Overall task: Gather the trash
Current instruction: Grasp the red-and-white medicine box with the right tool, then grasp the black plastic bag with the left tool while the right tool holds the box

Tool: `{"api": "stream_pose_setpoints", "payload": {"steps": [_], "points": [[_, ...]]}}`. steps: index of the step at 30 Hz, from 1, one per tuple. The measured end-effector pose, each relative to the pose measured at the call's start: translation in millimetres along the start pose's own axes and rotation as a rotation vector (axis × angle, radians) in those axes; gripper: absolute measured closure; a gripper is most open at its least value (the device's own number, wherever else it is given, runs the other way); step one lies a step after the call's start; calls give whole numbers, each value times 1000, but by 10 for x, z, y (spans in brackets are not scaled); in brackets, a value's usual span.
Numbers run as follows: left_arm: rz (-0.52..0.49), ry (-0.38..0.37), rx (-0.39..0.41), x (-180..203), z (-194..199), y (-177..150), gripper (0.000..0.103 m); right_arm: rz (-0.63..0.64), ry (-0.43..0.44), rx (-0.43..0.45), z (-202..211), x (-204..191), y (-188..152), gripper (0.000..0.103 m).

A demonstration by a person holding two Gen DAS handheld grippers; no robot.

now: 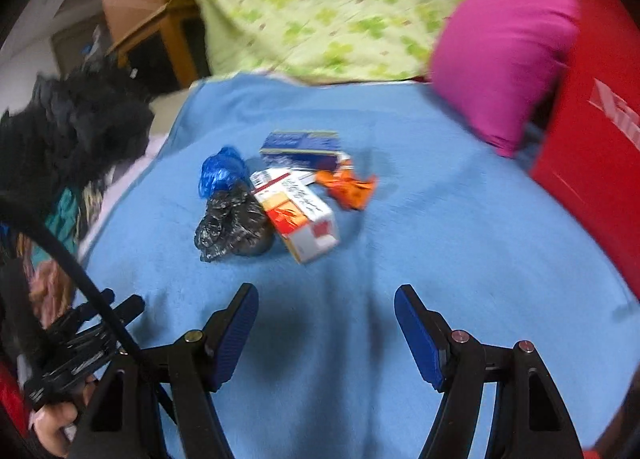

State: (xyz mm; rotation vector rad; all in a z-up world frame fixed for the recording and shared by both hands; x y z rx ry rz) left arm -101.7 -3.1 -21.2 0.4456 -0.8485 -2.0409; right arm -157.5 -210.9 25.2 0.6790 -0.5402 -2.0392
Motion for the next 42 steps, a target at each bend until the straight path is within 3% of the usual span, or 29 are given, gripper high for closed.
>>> {"api": "stream_pose_setpoints", "payload": {"steps": [7, 17, 18, 19, 20, 28, 37, 42], "points": [[48, -31, 4, -77, -32, 32, 24, 109, -33, -56, -501, -137, 180, 29], [61, -38, -12, -65, -106, 34, 24, 135, -20, -94, -987, -256, 324, 30], [62, -35, -13, -67, -110, 32, 24, 129, -9, -100, -1012, -268, 320, 33], [62, -33, -14, -68, -113, 31, 24, 120, 2, -108, -1027, -279, 311, 43], [63, -32, -15, -66, -116, 30, 24, 112, 6, -115, -1032, -280, 297, 43], [47, -15, -14, -43, -115, 17, 24, 48, 19, -87, -678, -123, 82, 43], [24, 54, -4, -73, -109, 9, 24, -111, 60, -70, -151, 320, -406, 43], [-15, 67, -9, 14, -129, 36, 24, -144, 79, -47, -53, 402, -500, 43]]}}
Point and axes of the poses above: each gripper's, at about its wrist camera, not at the fingertips, and z roughly against the way its jaws point, x to its right, y to its top, the point moved 9 cm from there along -z, roughly the way its jaws point, and after that the axes turned 15 degrees about -z, right-handed, at the moved point
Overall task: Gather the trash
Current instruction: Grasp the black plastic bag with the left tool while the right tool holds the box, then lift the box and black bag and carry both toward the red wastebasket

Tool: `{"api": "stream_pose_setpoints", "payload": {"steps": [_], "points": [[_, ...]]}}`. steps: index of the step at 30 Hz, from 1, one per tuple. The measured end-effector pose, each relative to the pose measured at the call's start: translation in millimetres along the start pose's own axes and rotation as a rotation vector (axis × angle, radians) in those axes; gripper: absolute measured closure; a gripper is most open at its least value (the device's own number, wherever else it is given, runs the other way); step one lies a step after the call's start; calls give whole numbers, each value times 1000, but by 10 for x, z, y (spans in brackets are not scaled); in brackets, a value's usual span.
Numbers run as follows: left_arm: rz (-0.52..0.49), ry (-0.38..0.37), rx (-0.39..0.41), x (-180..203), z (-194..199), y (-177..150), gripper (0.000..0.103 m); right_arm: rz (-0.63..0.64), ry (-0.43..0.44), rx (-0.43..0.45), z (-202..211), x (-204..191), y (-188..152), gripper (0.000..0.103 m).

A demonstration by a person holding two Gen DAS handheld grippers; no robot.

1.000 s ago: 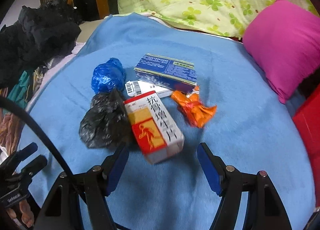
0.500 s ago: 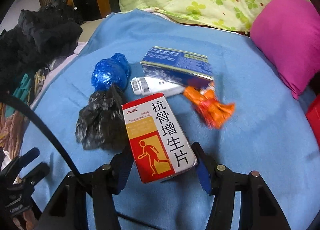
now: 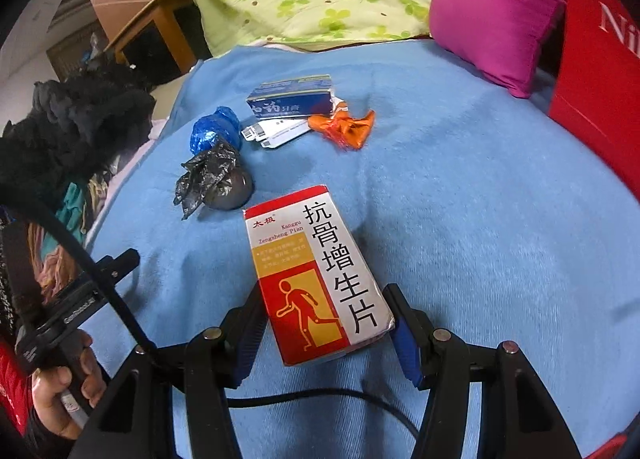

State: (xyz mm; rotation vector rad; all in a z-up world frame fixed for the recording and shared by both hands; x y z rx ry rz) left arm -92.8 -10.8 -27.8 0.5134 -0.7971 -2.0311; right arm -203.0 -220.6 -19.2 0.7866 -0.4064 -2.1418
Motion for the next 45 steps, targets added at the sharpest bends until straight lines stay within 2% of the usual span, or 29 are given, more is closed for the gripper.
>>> {"api": "stream_pose_setpoints", "payload": {"steps": [4, 7, 8, 13, 16, 19, 21, 22, 23, 24, 27, 37, 45], "points": [[-19, -39, 3, 179, 20, 218, 24, -8, 23, 32, 31, 2, -1, 43], [-31, -79, 22, 377, 4, 550, 20, -28, 77, 58, 97, -3, -12, 43], [-38, -83, 26, 434, -23, 647, 16, -35, 95, 65, 121, 3, -16, 43], [-44, -70, -1, 702, -325, 1022, 15, -82, 152, 104, 207, 92, 1, 43], [-42, -58, -57, 816, -589, 1066, 15, -101, 177, 122, 250, 112, 41, 43], [-44, -4, -150, 818, -884, 949, 15, -135, 199, 118, 244, 159, 66, 43], [-2, -28, -217, 775, -1052, 798, 16, -158, 213, 116, 242, 194, 82, 43], [22, -43, -230, 747, -1087, 742, 18, -167, 216, 115, 239, 211, 86, 43], [35, -51, -232, 718, -1104, 697, 33, -175, 218, 119, 244, 228, 88, 43], [21, -37, -221, 681, -1090, 684, 43, -180, 218, 124, 252, 236, 91, 43], [-4, -59, -212, 621, -963, 666, 62, -182, 212, 131, 253, 236, 92, 43], [-76, -37, -79, 353, -44, 449, 63, -223, 217, 179, 423, 334, 61, 43], [-104, -15, -25, 235, 387, 223, 63, -280, 203, 217, 648, 497, -51, 43]]}}
Point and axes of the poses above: each gripper's, at about its wrist camera, not at the fingertips, and z roughly against the way its jaws point, x to its right, y to its top, the point moved 9 cm from there along -z, roughly the way its jaws point, and after that the axes turned 15 degrees about -z, right-handed, at the moved point
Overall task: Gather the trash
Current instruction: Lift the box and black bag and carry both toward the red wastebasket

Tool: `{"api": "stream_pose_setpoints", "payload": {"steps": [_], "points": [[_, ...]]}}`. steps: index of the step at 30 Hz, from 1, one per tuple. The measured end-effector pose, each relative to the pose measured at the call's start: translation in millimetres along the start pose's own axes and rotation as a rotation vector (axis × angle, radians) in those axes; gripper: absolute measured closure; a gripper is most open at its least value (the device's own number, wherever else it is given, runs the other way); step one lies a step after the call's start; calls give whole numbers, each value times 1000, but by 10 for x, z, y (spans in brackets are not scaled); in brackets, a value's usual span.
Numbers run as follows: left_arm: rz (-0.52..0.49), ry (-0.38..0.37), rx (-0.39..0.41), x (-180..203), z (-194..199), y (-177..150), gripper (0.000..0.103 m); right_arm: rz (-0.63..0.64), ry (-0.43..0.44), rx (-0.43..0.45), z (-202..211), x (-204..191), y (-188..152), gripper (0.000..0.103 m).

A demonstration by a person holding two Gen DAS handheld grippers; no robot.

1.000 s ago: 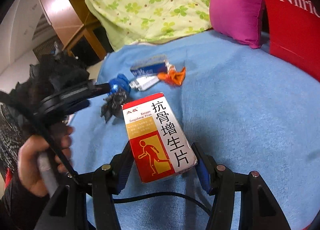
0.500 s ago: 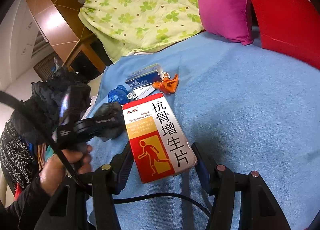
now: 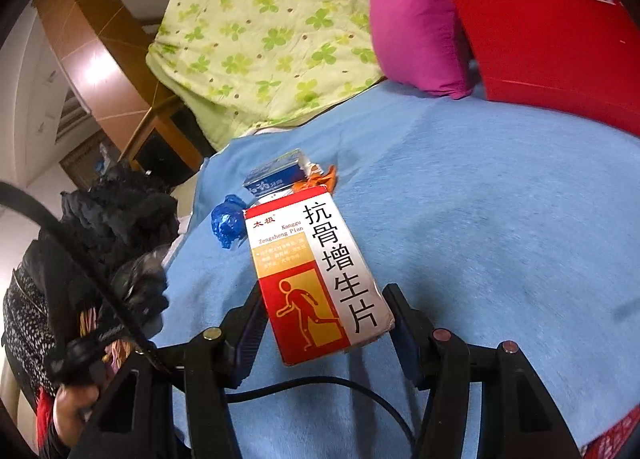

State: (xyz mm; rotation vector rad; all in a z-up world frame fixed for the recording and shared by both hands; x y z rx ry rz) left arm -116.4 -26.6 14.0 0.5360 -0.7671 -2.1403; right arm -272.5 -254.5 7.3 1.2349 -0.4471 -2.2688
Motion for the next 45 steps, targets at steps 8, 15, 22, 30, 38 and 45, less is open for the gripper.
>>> {"api": "stream_pose_setpoints", "payload": {"steps": [8, 15, 22, 30, 38, 45], "points": [[5, -34, 33, 68, 261, -118, 63, -97, -27, 45, 330, 220, 7, 43], [-39, -60, 77, 281, 447, 60, 64, -143, -38, 98, 653, 337, 62, 43], [-88, -102, 131, 654, 690, 256, 63, -120, -22, 187, 1094, 158, 263, 43], [-150, -185, 215, 1149, 1110, 528, 63, -41, -18, 288, 1731, -277, 516, 43], [-217, -283, 265, 1735, 1441, 642, 63, 21, -103, 361, 2410, -244, 728, 43], [-314, -368, 274, 2345, 1600, 549, 63, 25, -237, 399, 2870, 194, 699, 43]]}}
Point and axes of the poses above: each gripper's, at about its wrist camera, not at the fingertips, and z roughly against the way its jaws point, x to its right, y to its top, the point moved 9 cm from there along -z, roughly the way its jaws point, and after that the axes turned 15 degrees about -z, right-handed, at the moved point
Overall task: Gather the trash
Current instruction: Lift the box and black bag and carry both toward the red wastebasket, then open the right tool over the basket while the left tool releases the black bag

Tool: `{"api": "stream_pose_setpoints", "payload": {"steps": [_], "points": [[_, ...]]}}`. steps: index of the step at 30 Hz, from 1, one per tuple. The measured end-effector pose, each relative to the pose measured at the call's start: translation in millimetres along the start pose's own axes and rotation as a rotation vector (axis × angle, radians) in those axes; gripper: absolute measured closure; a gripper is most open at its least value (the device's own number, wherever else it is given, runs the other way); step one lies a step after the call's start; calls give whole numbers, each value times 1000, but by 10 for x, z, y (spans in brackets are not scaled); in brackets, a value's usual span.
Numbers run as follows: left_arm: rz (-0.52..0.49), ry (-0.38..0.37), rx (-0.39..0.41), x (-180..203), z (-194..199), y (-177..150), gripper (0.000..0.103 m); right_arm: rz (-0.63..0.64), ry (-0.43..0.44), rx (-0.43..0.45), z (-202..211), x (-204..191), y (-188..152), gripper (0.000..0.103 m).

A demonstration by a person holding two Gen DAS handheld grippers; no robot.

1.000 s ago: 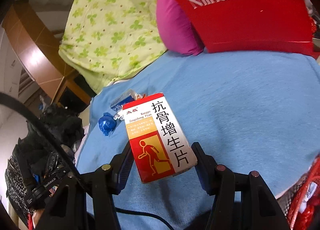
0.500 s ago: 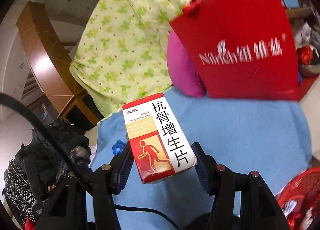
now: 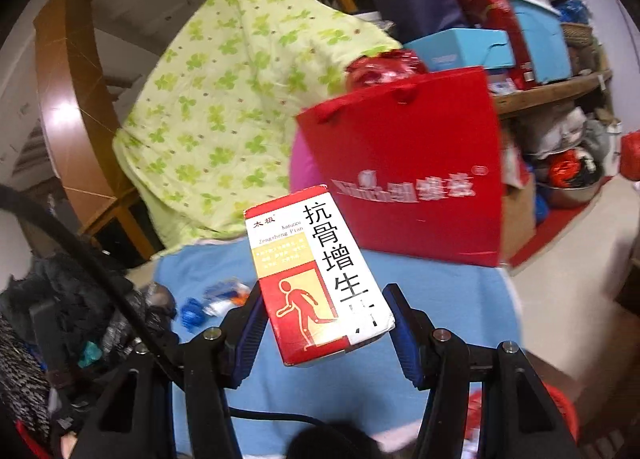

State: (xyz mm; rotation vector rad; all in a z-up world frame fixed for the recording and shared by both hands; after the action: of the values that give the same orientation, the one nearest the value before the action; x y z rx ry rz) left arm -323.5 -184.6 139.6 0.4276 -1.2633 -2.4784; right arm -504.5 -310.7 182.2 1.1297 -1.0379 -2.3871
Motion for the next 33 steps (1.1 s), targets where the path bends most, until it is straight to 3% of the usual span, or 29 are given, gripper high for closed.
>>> {"api": "stream_pose_setpoints", "payload": {"steps": [6, 15, 27, 29, 33], "points": [[-65, -75, -25, 459, -118, -73, 63, -44, -151, -13, 214, 826, -185, 43], [-158, -174, -75, 1161, -330, -203, 63, -172, -355, -109, 319, 2005, -834, 43], [-252, -255, -139, 1769, -547, -385, 63, -274, -455, -201, 12, 2742, -1250, 40], [-262, -265, -145, 1841, -569, -407, 63, -296, -463, -215, -47, 2810, -1284, 29], [-288, -302, -166, 2055, -663, -451, 63, -306, -484, -196, 3, 2867, -1247, 27]]}}
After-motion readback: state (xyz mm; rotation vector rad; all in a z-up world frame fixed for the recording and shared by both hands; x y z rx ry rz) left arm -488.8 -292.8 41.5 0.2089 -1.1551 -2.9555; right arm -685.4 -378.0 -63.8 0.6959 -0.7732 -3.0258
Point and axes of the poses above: each gripper's, at about its wrist camera, not at the fingertips, and z roughly against the way its jaws point, x to its right, y to its top, the point moved 9 cm from there along -z, roughly the way its jaws point, and after that the axes turned 15 degrees about -z, right-handed, at the moved point
